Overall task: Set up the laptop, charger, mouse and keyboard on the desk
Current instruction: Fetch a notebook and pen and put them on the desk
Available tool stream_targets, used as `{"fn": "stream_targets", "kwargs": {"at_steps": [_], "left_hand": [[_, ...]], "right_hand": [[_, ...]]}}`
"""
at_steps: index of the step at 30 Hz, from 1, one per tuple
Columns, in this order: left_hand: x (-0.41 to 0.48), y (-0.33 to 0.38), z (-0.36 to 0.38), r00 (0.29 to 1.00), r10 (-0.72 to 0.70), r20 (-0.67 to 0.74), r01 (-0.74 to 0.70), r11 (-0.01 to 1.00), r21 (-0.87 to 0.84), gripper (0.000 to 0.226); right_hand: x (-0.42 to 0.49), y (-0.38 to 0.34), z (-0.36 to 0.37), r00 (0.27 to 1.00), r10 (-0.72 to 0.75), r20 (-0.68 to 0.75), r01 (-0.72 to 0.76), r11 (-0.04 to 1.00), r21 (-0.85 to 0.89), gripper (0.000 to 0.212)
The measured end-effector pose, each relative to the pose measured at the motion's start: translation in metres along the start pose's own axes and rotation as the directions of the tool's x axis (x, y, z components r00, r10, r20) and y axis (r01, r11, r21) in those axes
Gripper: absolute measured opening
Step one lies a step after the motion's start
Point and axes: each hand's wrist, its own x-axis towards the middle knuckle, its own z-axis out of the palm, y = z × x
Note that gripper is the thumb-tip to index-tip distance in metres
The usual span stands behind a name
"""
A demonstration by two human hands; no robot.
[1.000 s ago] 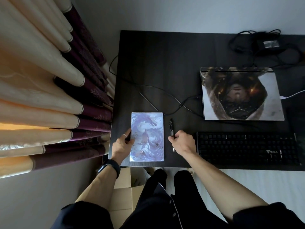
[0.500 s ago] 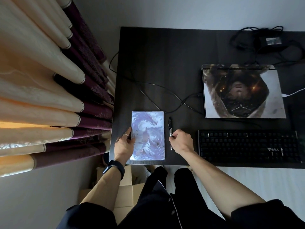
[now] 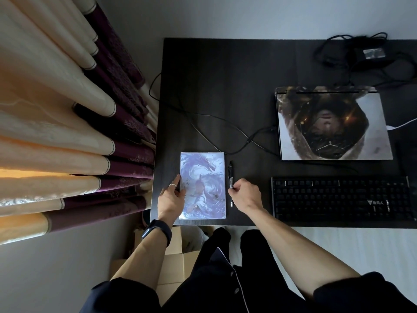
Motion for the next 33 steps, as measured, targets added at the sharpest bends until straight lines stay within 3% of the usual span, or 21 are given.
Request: {"fn": "stream_targets", "kwargs": {"at_steps": [8,11,14,18,22,26,33], "left_hand": [[-0.006,0.008,-0.001,0.999,-0.047,0.011,0.047,0.998,0.034,0.053],[-0.025,0.023,0.003,0.995,-0.074,-0.065,0.077,0.996,0.043,0.053],[-0.046,0.045,0.014,0.991,0.044,-0.126,-0.034,0.996,0.084,0.056],[-0.073,0.087,0.046,0.976,0.214,-0.042,-0.210,0.975,0.071,0.055],[-0.103,0.134,0.085,0.934,0.356,0.024,-0.357,0.932,0.061,0.051],[-0.128,0.171,0.125,0.889,0.453,0.059,-0.456,0.874,0.166,0.051],[-0.176,0.204,0.204,0.902,0.395,0.172,-0.431,0.834,0.344,0.066]], "right_hand": [[-0.009,0.008,-0.009,1.000,-0.007,0.017,0.006,0.998,0.062,0.030],[-0.021,0.022,-0.021,1.000,-0.014,0.014,0.012,0.987,0.159,0.031],[-0.036,0.043,-0.039,1.000,-0.020,-0.007,0.022,0.964,0.266,0.022],[-0.057,0.081,-0.077,0.996,-0.035,-0.086,0.060,0.951,0.304,0.011],[-0.071,0.132,-0.118,0.987,-0.077,-0.144,0.117,0.950,0.290,0.012],[-0.072,0.188,-0.154,0.977,-0.097,-0.192,0.140,0.963,0.230,0.014],[-0.050,0.283,-0.216,0.960,-0.197,-0.199,0.196,0.980,-0.024,0.031]]}}
